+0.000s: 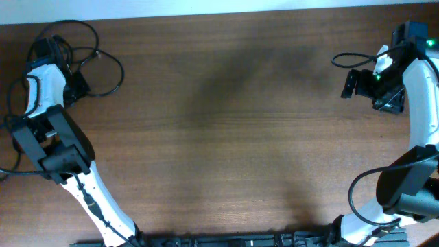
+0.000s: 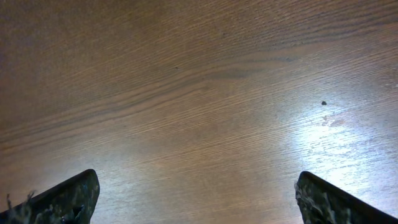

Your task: Untangle cables

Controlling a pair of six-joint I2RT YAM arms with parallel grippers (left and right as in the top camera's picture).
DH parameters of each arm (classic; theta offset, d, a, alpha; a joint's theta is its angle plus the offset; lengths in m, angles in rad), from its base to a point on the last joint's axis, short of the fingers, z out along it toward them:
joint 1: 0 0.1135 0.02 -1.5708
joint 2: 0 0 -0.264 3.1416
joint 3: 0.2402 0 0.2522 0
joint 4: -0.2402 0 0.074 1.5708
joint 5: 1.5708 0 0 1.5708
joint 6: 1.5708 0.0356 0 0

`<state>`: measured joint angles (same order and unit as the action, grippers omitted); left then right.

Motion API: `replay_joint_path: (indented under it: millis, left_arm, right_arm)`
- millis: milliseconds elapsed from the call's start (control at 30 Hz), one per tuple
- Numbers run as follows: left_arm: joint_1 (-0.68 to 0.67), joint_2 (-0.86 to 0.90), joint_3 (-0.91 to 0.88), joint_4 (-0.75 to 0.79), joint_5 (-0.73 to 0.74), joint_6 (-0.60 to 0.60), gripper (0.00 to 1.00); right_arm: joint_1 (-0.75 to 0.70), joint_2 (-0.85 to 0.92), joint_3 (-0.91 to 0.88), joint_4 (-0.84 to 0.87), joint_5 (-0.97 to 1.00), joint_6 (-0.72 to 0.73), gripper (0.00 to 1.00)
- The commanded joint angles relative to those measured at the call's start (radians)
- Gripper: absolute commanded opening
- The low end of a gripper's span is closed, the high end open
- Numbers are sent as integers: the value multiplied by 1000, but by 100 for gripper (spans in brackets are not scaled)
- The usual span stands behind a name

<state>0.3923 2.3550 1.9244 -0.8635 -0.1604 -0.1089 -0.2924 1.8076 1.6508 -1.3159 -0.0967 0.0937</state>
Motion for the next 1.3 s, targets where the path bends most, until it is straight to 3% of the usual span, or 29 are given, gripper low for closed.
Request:
replay_joint_path:
  millis: [0,33,167,267,300,333,433,500,567,633,733,800,867,967,1000,1067,1100,1167,1233,1267]
  left_arm:
    - [5,8,6,-21,44,13,11]
    - [5,8,6,-35,43,13,0]
    - [8,5,10,-72,40,14,0]
    - [11,5,20,-26,13,36,43]
    - [11,5,20,-13,14,58,46]
    - [11,5,20,-9,14,58,46]
    - [10,-8,40,-13,14,62,30]
    - [10,-45,62,-6,14,61,35]
    - [12,-58,63,18,14,84,51]
    - [26,-31,56,18,13,217,58]
    - [59,30,56,19,14,265,59]
    - [85,45,56,17,15,264,52]
    - [109,59,56,3,113,265,51]
    - [114,60,56,0,124,266,43]
    - [114,60,56,0,124,270,54]
    - [114,60,56,7,124,372,65]
    - [114,62,56,7,124,372,64]
    - [114,83,56,-6,167,372,48]
    - [114,87,56,-14,184,369,11]
    - [114,87,56,-20,184,368,0]
  right_arm:
    - [-3,-1,2,0,-5,-8,98]
    - [-3,-1,2,0,-5,-8,98]
    - [-3,-1,2,0,-5,-8,98]
    - [-3,-1,2,0,-5,-8,98]
    - [-3,-1,2,0,-5,-8,98]
    - [-2,-1,2,0,-5,-8,98]
    - [-3,-1,2,0,-5,-8,98]
    - [-3,-1,2,0,-5,-8,98]
    - [-3,-1,2,0,-5,-8,98]
    - [-3,-1,2,0,-5,-8,98]
    - [-3,-1,2,0,-5,-8,98]
    - [-3,-1,2,0,-5,-8,98]
    - [-3,-1,2,0,-5,-8,99]
    - [-3,-1,2,0,-5,-8,98]
    - [-3,-1,2,0,-5,-8,98]
    - [-3,-1,2,0,-5,-8,98]
    - [-3,-1,2,0,-5,-8,98]
    - [-3,-1,2,0,-5,-8,98]
    - [-3,-1,2,0,-5,-8,98]
    - [-3,-1,2,0,-5,-8,98]
